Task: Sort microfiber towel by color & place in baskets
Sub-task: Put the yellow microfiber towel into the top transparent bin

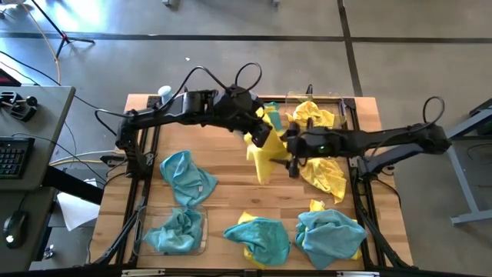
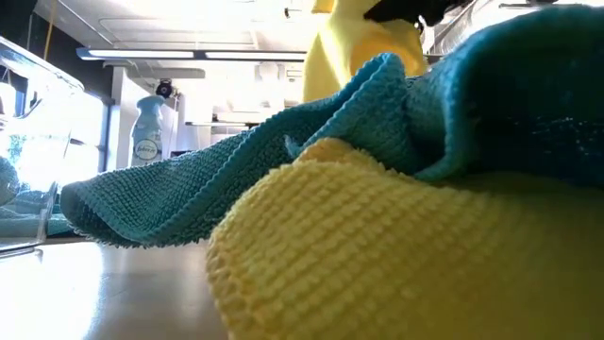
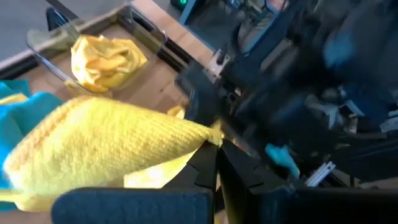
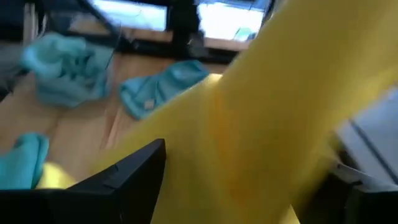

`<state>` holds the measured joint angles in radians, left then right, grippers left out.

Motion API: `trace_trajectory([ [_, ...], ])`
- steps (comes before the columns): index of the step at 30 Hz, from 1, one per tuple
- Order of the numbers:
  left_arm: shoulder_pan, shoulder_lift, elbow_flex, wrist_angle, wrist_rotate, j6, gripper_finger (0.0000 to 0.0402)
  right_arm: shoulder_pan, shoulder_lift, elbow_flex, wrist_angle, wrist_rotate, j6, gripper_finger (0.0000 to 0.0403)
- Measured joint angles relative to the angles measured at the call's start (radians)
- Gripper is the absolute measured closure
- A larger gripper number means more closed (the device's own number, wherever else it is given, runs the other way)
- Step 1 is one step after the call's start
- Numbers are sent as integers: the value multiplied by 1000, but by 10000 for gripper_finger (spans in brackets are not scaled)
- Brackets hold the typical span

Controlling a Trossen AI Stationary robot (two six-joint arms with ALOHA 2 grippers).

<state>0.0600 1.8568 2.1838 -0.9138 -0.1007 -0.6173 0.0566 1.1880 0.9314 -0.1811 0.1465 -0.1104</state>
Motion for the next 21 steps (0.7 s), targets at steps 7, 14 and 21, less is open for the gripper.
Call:
trace_trajectory([
  [7, 0, 0, 7, -2, -20, 15, 401, 0, 50, 0, -3, 2, 23, 201],
  [14, -1, 0, 7, -10, -29, 72, 400, 0, 14, 0, -44, 3, 24, 388],
  [21, -1, 3, 7, -100, 12, 46, 356, -23, -32, -1, -103, 3, 72, 387],
])
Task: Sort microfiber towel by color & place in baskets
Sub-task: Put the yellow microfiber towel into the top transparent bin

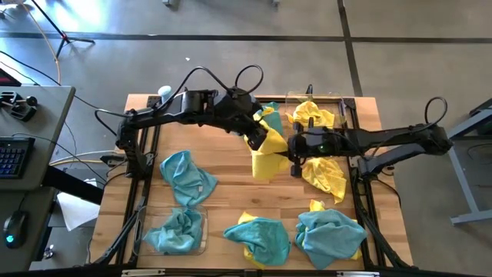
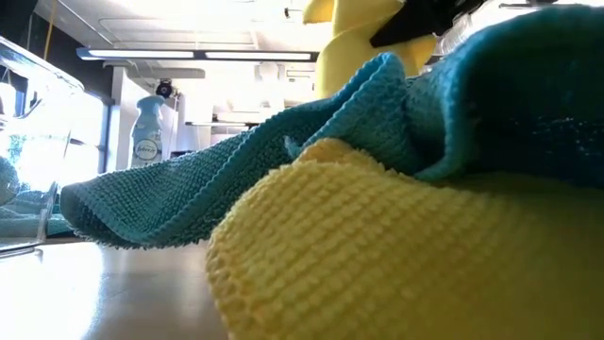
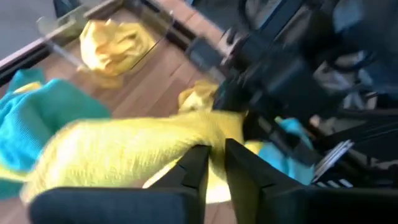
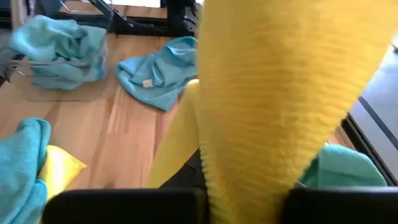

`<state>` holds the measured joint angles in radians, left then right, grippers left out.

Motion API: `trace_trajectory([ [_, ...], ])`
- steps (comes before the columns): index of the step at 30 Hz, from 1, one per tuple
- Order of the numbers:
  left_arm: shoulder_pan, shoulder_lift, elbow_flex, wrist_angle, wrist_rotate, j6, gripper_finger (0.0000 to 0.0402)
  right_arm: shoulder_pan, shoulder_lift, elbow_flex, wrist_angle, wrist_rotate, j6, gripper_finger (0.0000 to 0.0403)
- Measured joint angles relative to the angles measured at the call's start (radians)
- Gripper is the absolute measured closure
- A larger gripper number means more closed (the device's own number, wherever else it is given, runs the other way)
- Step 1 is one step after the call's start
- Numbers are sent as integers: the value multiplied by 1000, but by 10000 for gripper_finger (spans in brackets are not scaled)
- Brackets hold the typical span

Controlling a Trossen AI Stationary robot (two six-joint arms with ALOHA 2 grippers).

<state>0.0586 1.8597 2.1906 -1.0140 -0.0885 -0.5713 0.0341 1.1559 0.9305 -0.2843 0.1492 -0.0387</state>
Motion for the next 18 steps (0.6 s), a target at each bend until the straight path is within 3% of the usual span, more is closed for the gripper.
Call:
trace_trajectory([
  [9, 33, -2, 0, -225, -125, 80, 285, -86, -62, 0, -69, 33, 65, 398],
  [13, 53, -2, -3, -368, -177, 144, 280, -131, -110, 0, -94, 99, 72, 398],
  [18, 73, -18, -92, -360, -211, 260, 291, -198, -173, 0, -100, 226, 110, 400],
])
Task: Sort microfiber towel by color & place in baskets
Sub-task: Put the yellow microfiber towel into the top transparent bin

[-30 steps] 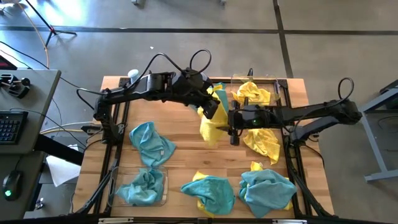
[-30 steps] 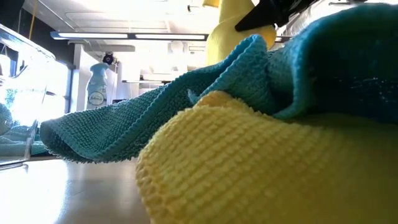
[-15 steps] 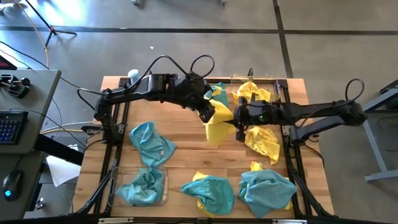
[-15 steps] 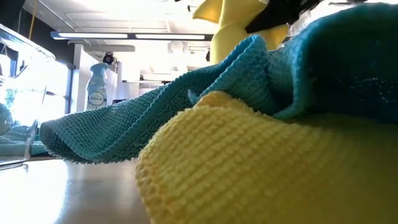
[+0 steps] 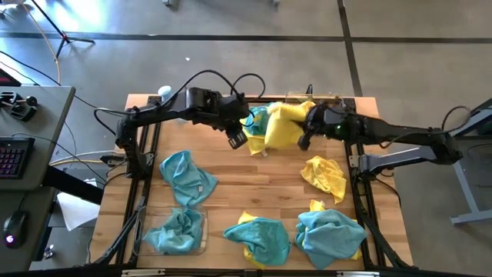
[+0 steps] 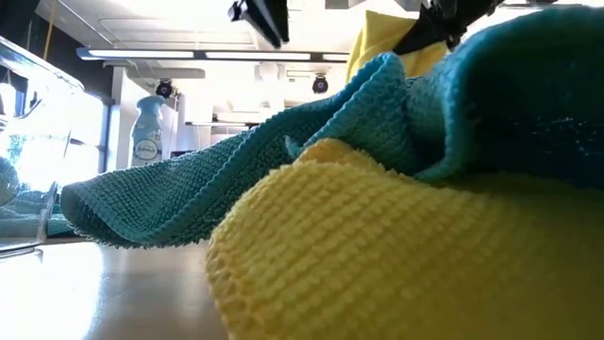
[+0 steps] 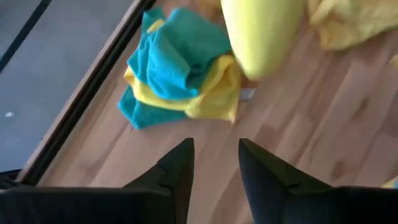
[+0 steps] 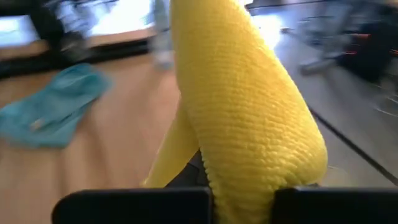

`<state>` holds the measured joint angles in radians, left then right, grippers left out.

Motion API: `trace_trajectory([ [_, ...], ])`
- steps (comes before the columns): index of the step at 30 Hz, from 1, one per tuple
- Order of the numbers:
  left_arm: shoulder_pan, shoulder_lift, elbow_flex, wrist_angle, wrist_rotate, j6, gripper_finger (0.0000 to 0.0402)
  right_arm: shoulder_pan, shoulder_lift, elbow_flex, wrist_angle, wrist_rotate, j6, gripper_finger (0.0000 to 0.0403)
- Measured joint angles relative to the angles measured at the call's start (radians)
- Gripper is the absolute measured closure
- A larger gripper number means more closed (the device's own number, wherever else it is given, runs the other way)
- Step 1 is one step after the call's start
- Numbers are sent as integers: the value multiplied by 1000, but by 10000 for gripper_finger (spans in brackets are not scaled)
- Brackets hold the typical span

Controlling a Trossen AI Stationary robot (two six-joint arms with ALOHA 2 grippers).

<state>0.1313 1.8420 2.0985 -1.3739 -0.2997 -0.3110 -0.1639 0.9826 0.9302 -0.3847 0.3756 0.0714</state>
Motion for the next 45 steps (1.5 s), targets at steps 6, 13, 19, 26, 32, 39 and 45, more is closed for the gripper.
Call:
trace_trajectory([
  [6, 92, -106, -268, 141, 51, 88, 300, -86, -47, 0, -44, 164, 100, 401],
  [13, 222, -336, -647, 390, 216, 82, 301, -187, -51, 0, -191, 297, 207, 402],
  [19, 281, -501, -837, 462, 220, 69, 301, -290, -49, 0, -330, 382, 245, 402],
  [26, 324, -599, -916, 459, 219, 70, 301, -420, -9, 35, -424, 460, 222, 403],
  [32, 351, -621, -937, 460, 219, 82, 301, -490, 65, 43, -464, 433, 262, 403],
  [39, 361, -619, -942, 460, 222, 104, 301, -495, 193, 43, -360, 190, 271, 403],
  [45, 360, -619, -942, 456, 222, 105, 301, -561, 269, 43, -456, 70, 370, 403],
])
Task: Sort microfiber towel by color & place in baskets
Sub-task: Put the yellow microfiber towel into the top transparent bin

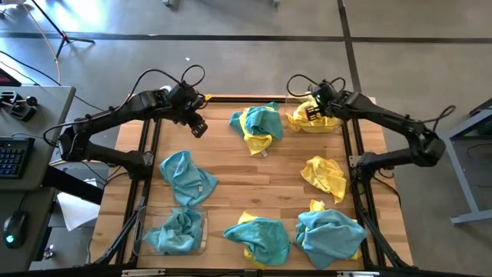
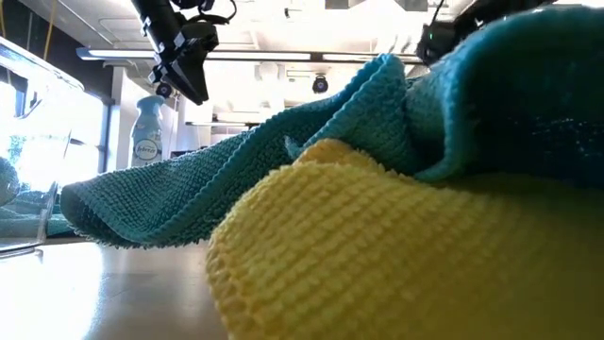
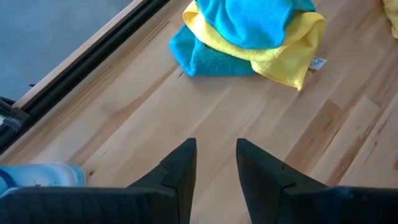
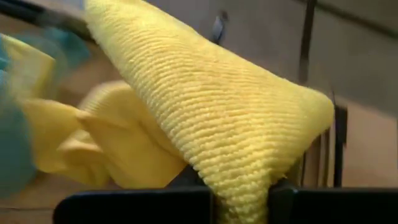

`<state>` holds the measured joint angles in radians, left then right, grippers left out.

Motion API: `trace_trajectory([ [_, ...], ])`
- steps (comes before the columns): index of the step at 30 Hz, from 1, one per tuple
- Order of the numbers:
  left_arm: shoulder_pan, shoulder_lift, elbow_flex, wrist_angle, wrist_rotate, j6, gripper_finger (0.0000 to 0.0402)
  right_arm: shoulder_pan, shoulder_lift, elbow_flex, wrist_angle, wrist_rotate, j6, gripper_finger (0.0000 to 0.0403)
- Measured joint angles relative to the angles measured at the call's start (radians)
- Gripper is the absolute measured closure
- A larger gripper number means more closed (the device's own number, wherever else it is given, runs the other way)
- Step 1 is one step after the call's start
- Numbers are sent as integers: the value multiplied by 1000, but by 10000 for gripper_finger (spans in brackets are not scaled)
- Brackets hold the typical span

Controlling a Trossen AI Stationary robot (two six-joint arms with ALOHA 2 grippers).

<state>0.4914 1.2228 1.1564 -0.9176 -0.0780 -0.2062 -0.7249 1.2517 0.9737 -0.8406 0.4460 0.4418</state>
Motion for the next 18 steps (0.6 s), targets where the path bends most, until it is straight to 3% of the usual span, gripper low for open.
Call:
trace_trajectory([
  [3, -1, 0, 0, 0, 7, 0, 301, -71, 28, 0, -61, -78, 60, 403],
  [12, -1, 0, 0, 0, 24, 1, 301, -215, 160, 0, -5, -283, 80, 403],
  [18, -1, 0, 0, -2, 45, -1, 301, -242, 281, 0, 30, -302, 27, 388],
])
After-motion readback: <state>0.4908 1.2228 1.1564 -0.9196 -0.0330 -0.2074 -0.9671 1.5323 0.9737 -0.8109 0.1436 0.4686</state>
